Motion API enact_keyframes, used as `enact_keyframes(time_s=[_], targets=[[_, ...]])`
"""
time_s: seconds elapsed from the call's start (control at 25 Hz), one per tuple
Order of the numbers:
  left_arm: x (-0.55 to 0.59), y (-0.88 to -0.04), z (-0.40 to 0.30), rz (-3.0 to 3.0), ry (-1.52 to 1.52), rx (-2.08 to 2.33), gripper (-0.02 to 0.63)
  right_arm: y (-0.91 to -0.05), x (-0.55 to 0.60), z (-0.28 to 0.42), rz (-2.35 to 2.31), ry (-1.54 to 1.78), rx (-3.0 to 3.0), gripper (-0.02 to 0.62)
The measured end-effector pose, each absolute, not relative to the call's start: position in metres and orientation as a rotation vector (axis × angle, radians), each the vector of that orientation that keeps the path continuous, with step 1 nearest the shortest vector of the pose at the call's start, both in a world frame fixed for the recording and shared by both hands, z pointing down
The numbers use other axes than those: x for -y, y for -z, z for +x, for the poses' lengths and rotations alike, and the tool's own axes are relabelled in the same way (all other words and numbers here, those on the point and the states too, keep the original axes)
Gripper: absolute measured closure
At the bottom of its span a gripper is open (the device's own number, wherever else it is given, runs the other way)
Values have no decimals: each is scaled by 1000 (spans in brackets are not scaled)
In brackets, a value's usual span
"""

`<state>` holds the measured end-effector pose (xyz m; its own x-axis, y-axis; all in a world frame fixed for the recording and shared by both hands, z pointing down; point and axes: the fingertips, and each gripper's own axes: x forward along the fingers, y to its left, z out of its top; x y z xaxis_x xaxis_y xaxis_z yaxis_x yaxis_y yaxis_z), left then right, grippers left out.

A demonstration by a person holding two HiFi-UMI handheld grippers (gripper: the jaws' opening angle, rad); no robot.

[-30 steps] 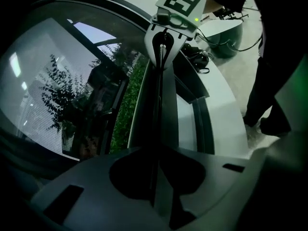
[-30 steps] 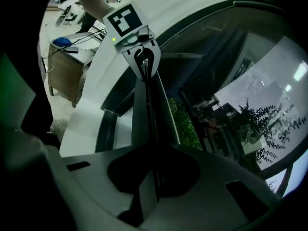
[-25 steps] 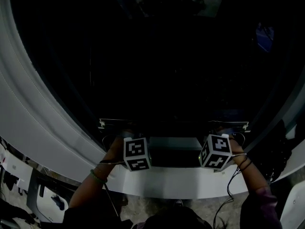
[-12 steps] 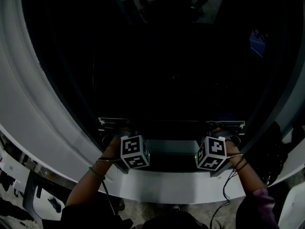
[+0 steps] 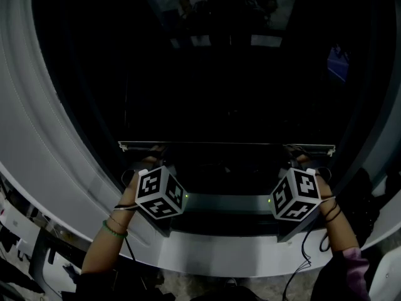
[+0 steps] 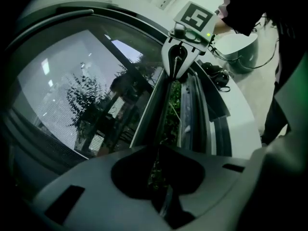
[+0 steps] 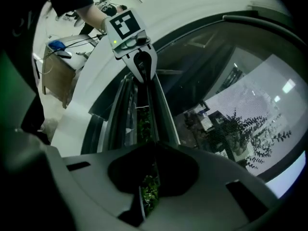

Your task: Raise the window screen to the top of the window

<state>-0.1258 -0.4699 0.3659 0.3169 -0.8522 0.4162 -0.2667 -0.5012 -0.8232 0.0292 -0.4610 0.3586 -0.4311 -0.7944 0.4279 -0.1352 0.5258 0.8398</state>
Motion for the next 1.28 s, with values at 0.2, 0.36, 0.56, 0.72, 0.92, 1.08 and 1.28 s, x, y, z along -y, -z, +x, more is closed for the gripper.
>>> enact_keyframes(time_s=[0.2, 0.36, 0.56, 0.72, 0.92, 1.08, 1.28], targets=[[472, -310, -131, -1952, 1071, -1020, 563, -303, 462, 24, 791, 993, 1920, 571], [477, -273, -123, -1915, 1016, -1027, 563, -266, 467, 32, 824, 1053, 1930, 569], [476, -223, -126, -1867, 949, -1057, 560, -217, 466, 30, 877, 1112, 1935, 568], [475, -195, -130, -1804, 940, -1062, 561, -188, 462, 26, 917, 1178, 1938, 566], [481, -132, -125, -1647, 949, -1098, 563, -124, 466, 32, 998, 1282, 1899, 565], [481, -79, -129, -1578, 934, -1126, 566, -72, 466, 28, 1035, 1344, 1889, 563], [476, -59, -131, -1541, 907, -1160, 566, -53, 461, 26, 1066, 1406, 1850, 563]])
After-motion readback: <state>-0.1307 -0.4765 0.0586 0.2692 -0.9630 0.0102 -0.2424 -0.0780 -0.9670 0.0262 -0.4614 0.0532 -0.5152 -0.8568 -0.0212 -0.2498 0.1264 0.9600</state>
